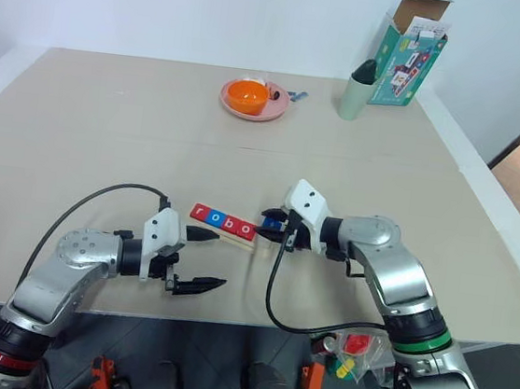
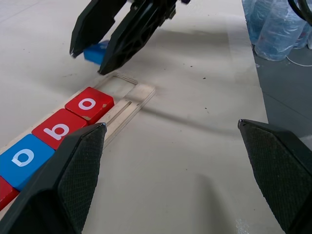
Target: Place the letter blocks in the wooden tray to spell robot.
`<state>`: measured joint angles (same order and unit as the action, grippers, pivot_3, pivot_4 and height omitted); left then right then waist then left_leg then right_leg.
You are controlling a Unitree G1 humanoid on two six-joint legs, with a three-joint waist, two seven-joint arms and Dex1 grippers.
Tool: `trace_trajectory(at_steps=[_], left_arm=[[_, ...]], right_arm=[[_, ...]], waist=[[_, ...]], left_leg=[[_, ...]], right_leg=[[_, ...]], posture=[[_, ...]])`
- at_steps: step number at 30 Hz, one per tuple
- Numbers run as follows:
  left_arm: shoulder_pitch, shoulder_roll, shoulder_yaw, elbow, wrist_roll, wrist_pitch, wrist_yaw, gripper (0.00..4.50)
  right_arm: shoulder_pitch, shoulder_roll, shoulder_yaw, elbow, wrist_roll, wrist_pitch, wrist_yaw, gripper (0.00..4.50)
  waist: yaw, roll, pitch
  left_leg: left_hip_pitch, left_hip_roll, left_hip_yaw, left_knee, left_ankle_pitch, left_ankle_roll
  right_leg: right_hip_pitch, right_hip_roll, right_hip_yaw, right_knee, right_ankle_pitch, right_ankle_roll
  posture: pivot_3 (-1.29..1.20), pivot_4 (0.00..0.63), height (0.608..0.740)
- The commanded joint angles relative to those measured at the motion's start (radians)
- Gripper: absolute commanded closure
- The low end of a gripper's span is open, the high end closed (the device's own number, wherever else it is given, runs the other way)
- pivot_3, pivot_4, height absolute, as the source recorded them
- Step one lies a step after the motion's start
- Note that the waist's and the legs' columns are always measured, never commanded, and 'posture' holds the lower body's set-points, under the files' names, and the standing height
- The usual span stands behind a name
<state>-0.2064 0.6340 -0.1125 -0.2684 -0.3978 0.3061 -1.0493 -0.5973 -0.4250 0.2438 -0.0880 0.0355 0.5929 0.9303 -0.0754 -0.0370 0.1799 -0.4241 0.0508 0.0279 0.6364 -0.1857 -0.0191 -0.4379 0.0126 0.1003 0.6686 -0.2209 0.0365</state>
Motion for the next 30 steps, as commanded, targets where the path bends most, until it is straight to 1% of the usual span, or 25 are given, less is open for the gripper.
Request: trace_trajectory(at_steps=[1, 11, 30], left_arm=[[-0.007, -0.011, 0.015, -0.017, -0.009, -0.017, 0.009, 0.0], [-0.005, -0.015, 0.023, -0.02, -0.011, -0.014, 0.019, 0.0], [0.003, -0.013, 0.022, -0.025, -0.008, -0.012, 0.025, 0.0]], right_arm=[[-0.017, 0.011, 0.012, 0.006, 0.008, -0.01, -0.023, 3.35], [-0.004, 0.016, 0.033, -0.012, 0.038, 0.032, -0.032, 3.35], [0.004, 0.03, 0.058, 0.033, 0.03, 0.003, -0.064, 3.35]], waist=[[0.0, 0.0, 0.0], [0.0, 0.0, 0.0], [0.0, 0.0, 0.0]], left_leg=[[0.0, 0.0, 0.0, 0.0, 0.0, 0.0], [0.0, 0.0, 0.0, 0.0, 0.0, 0.0], [0.0, 0.0, 0.0, 0.0, 0.0, 0.0]], right_leg=[[0.0, 0.0, 0.0, 0.0, 0.0, 0.0], [0.0, 0.0, 0.0, 0.0, 0.0, 0.0], [0.0, 0.0, 0.0, 0.0, 0.0, 0.0]], posture=[[0.0, 0.15, 0.74], [0.0, 0.15, 0.74], [0.0, 0.15, 0.74]])
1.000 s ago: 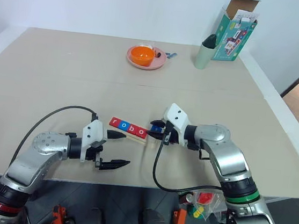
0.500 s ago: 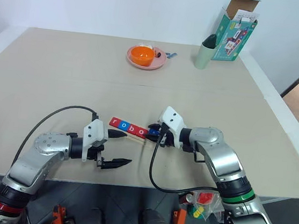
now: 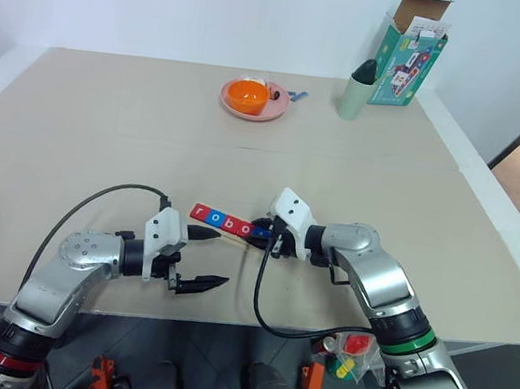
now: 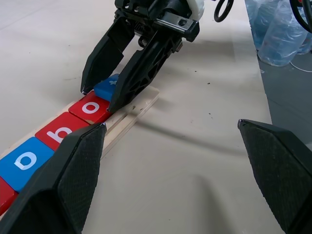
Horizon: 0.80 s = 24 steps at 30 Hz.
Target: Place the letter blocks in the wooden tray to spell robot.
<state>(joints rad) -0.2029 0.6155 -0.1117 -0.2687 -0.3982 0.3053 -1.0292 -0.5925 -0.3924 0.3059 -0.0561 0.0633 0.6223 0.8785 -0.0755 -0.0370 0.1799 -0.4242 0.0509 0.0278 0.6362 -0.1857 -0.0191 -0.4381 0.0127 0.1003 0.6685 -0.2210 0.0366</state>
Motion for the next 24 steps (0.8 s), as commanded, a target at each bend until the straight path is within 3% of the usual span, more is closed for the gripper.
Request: trace_trajectory(at_steps=[1, 24], left_arm=[[0.0, 0.005, 0.021, -0.025, -0.007, -0.01, 0.005, 0.0], [-0.015, 0.003, 0.013, -0.012, -0.005, -0.009, -0.005, 0.0]], right_arm=[[-0.001, -0.004, -0.006, 0.005, 0.002, -0.03, -0.014, 3.35], [0.023, -0.032, -0.011, -0.067, 0.04, 0.001, -0.026, 3.35]], waist=[[0.0, 0.0, 0.0], [-0.001, 0.0, 0.0]], left_leg=[[0.0, 0.0, 0.0, 0.0, 0.0, 0.0], [0.0, 0.0, 0.0, 0.0, 0.0, 0.0]], right_leg=[[0.0, 0.0, 0.0, 0.0, 0.0, 0.0], [0.0, 0.0, 0.0, 0.0, 0.0, 0.0]], posture=[[0.0, 0.15, 0.74], [0.0, 0.15, 0.74]])
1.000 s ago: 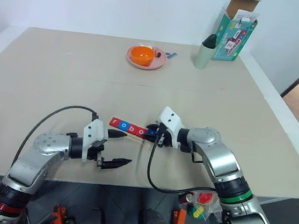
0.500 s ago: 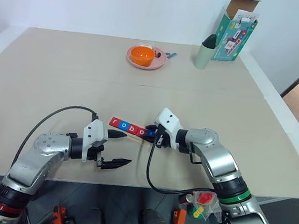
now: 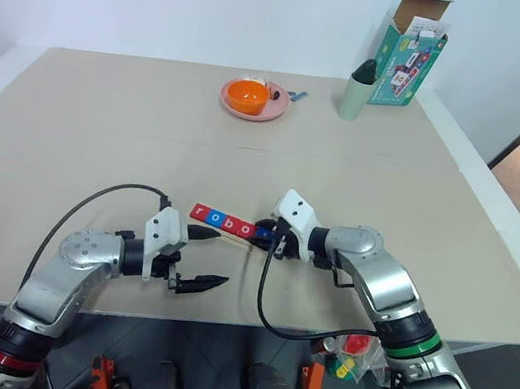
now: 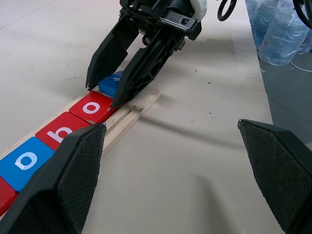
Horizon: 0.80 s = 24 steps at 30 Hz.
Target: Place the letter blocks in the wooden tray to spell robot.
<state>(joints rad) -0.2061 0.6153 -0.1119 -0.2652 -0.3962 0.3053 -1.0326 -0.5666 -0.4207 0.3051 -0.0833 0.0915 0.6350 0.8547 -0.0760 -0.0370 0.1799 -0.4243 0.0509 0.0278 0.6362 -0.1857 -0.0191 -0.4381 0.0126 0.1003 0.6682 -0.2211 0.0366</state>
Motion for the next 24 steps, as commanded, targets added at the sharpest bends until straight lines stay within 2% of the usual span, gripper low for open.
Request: trace_trajectory(at_steps=[1, 21, 23, 24], left_arm=[[-0.011, 0.003, 0.014, -0.016, -0.007, -0.009, -0.001, 0.0], [-0.013, -0.004, 0.01, -0.025, -0.005, 0.0, 0.011, 0.0], [-0.013, -0.004, 0.01, -0.025, -0.004, 0.0, 0.011, 0.0], [-0.014, -0.004, 0.01, -0.025, -0.004, -0.001, 0.011, 0.0]], right_arm=[[-0.004, -0.001, -0.009, -0.037, 0.012, -0.013, -0.005, 3.35], [-0.03, 0.027, 0.001, 0.025, 0.0, -0.047, -0.019, 3.35], [-0.029, 0.028, -0.001, 0.026, -0.003, -0.054, -0.022, 2.32], [-0.032, 0.03, -0.004, 0.027, -0.001, -0.054, -0.023, 2.05]], waist=[[0.0, 0.0, 0.0], [0.0, 0.0, 0.0], [0.0, 0.0, 0.0], [0.0, 0.0, 0.0]], left_leg=[[0.0, 0.0, 0.0, 0.0, 0.0, 0.0], [0.0, 0.0, 0.0, 0.0, 0.0, 0.0], [0.0, 0.0, 0.0, 0.0, 0.0, 0.0], [0.0, 0.0, 0.0, 0.0, 0.0, 0.0]], right_leg=[[0.0, 0.0, 0.0, 0.0, 0.0, 0.0], [0.0, 0.0, 0.0, 0.0, 0.0, 0.0], [0.0, 0.0, 0.0, 0.0, 0.0, 0.0], [0.0, 0.0, 0.0, 0.0, 0.0, 0.0]], posture=[[0.0, 0.15, 0.74], [0.0, 0.15, 0.74], [0.0, 0.15, 0.74], [0.0, 0.15, 0.74]])
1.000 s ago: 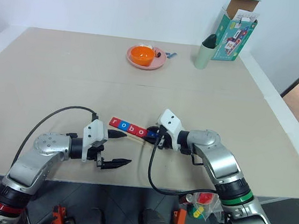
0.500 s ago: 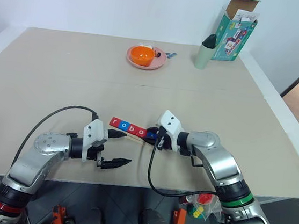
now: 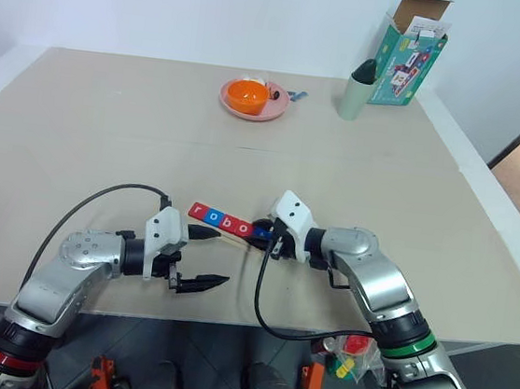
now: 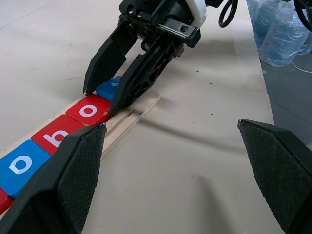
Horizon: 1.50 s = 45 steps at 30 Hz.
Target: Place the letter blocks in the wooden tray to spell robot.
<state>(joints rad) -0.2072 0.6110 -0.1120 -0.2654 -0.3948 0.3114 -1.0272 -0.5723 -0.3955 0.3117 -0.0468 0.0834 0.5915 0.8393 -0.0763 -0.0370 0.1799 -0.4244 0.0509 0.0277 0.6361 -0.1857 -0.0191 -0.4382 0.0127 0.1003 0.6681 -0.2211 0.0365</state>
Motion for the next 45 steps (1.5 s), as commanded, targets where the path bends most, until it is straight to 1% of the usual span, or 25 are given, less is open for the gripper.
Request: trace_trajectory(at_steps=[1, 4, 6, 10, 13, 18, 20, 26, 28, 29, 31, 32, 36, 45], left_arm=[[-0.013, 0.0, 0.01, -0.024, -0.006, -0.006, 0.005, 0.0], [-0.014, 0.0, 0.009, -0.024, -0.005, -0.006, 0.004, 0.0], [-0.016, 0.0, 0.009, -0.023, -0.005, -0.006, 0.002, 0.0], [-0.016, 0.0, 0.008, -0.022, -0.006, -0.005, 0.0, 0.0], [-0.013, 0.001, 0.01, -0.025, -0.008, -0.005, -0.001, 0.0], [-0.009, 0.001, 0.018, -0.025, -0.014, -0.005, -0.002, 0.0], [-0.01, 0.002, 0.02, -0.024, -0.016, -0.005, -0.003, 0.0], [-0.022, -0.002, 0.04, -0.01, -0.037, 0.0, -0.004, 0.0], [-0.026, -0.01, 0.049, -0.004, -0.049, 0.005, 0.002, 0.0], [-0.028, -0.013, 0.051, -0.001, -0.053, 0.006, 0.005, 0.0], [-0.031, -0.016, 0.054, 0.002, -0.059, 0.009, 0.007, 0.0], [-0.03, -0.016, 0.055, 0.001, -0.062, 0.01, 0.008, 0.0], [-0.024, -0.027, 0.069, -0.006, -0.087, 0.029, 0.018, 0.0], [-0.021, -0.024, 0.069, -0.029, -0.101, 0.05, 0.038, 0.0]], right_arm=[[-0.03, 0.007, -0.014, -0.009, 0.008, -0.012, -0.008, 1.71], [-0.038, 0.012, -0.023, -0.016, 0.017, -0.002, -0.009, 0.63], [-0.046, 0.017, -0.032, -0.028, 0.025, 0.004, -0.015, 0.04], [-0.061, 0.027, -0.063, -0.057, 0.041, 0.024, -0.045, 0.04], [-0.059, 0.027, -0.109, -0.107, 0.063, 0.062, -0.08, 0.04], [0.006, 0.003, -0.172, -0.233, 0.105, 0.115, -0.117, 0.04], [0.042, -0.009, -0.197, -0.293, 0.142, 0.134, -0.112, 0.59], [0.137, -0.06, -0.257, -0.421, 0.229, 0.148, -0.097, 2.64], [0.161, -0.076, -0.254, -0.438, 0.253, 0.157, -0.084, 3.31], [0.175, -0.087, -0.246, -0.443, 0.26, 0.157, -0.076, 3.74], [0.198, -0.106, -0.215, -0.441, 0.249, 0.15, -0.076, 4.39], [0.203, -0.107, -0.203, -0.435, 0.238, 0.145, -0.086, 4.45], [0.201, -0.099, -0.171, -0.397, 0.226, 0.15, -0.112, 4.45], [0.207, -0.105, -0.093, -0.3, 0.175, 0.093, -0.112, 4.45]], waist=[[0.0, 0.0, 0.0], [0.0, 0.0, 0.0], [0.0, 0.0, 0.0], [0.0, 0.0, 0.0], [0.0, 0.0, 0.0], [0.0, 0.0, 0.0], [0.001, 0.0, 0.0], [0.0, 0.0, 0.0], [-0.001, 0.0, 0.0], [-0.001, 0.0, 0.0], [-0.001, 0.0, 0.0], [-0.001, 0.0, 0.0], [-0.002, 0.0, 0.0], [-0.001, -0.001, 0.0]], left_leg=[[0.0, 0.0, 0.0, 0.0, 0.0, 0.0], [0.0, 0.0, 0.0, 0.0, 0.0, 0.0], [0.0, 0.0, 0.0, 0.0, 0.0, 0.0], [0.0, 0.0, 0.0, 0.0, 0.0, 0.0], [0.0, 0.0, 0.0, 0.0, 0.0, 0.0], [-0.001, 0.0, 0.0, 0.0, 0.0, 0.0], [-0.001, 0.0, 0.0, -0.001, 0.0, 0.0], [-0.001, 0.0, 0.0, -0.001, 0.0, 0.0], [-0.001, 0.0, 0.0, -0.001, 0.0, 0.0], [-0.001, 0.0, 0.0, -0.001, 0.0, 0.0], [-0.001, 0.0, 0.0, -0.001, 0.0, 0.0], [-0.001, 0.0, 0.0, -0.001, 0.0, 0.0], [-0.001, 0.0, 0.0, -0.001, 0.0, 0.0], [-0.001, 0.0, 0.0, -0.001, 0.0, 0.0]], right_leg=[[0.0, 0.0, 0.0, 0.0, 0.0, 0.0], [0.0, 0.0, 0.0, 0.0, 0.0, 0.0], [0.0, 0.0, 0.0, 0.0, 0.0, 0.0], [0.0, 0.0, 0.0, 0.0, 0.0, 0.0], [0.0, 0.0, 0.0, 0.0, 0.0, 0.0], [0.0, 0.0, 0.0, 0.0, 0.0, 0.0], [0.0, 0.0, 0.0, 0.0, 0.0, 0.0], [-0.001, 0.0, 0.0, -0.001, -0.001, 0.0], [-0.001, 0.0, 0.0, -0.001, -0.001, 0.0], [-0.001, 0.0, 0.0, -0.001, -0.001, 0.0], [0.0, 0.0, 0.0, -0.001, -0.001, 0.0], [0.0, 0.0, 0.0, -0.001, -0.001, 0.0], [-0.001, 0.0, 0.001, -0.001, -0.001, 0.0], [0.0, 0.0, 0.0, -0.001, -0.001, 0.0]], posture=[[0.0, 0.15, 0.74], [0.0, 0.15, 0.74], [0.0, 0.15, 0.74], [0.0, 0.15, 0.74], [0.0, 0.15, 0.74], [0.0, 0.15, 0.74], [0.0, 0.15, 0.74], [0.0, 0.15, 0.74], [0.0, 0.15, 0.74], [0.0, 0.15, 0.74], [0.0, 0.15, 0.74], [0.0, 0.15, 0.74], [0.0, 0.15, 0.74], [0.0, 0.15, 0.74]])
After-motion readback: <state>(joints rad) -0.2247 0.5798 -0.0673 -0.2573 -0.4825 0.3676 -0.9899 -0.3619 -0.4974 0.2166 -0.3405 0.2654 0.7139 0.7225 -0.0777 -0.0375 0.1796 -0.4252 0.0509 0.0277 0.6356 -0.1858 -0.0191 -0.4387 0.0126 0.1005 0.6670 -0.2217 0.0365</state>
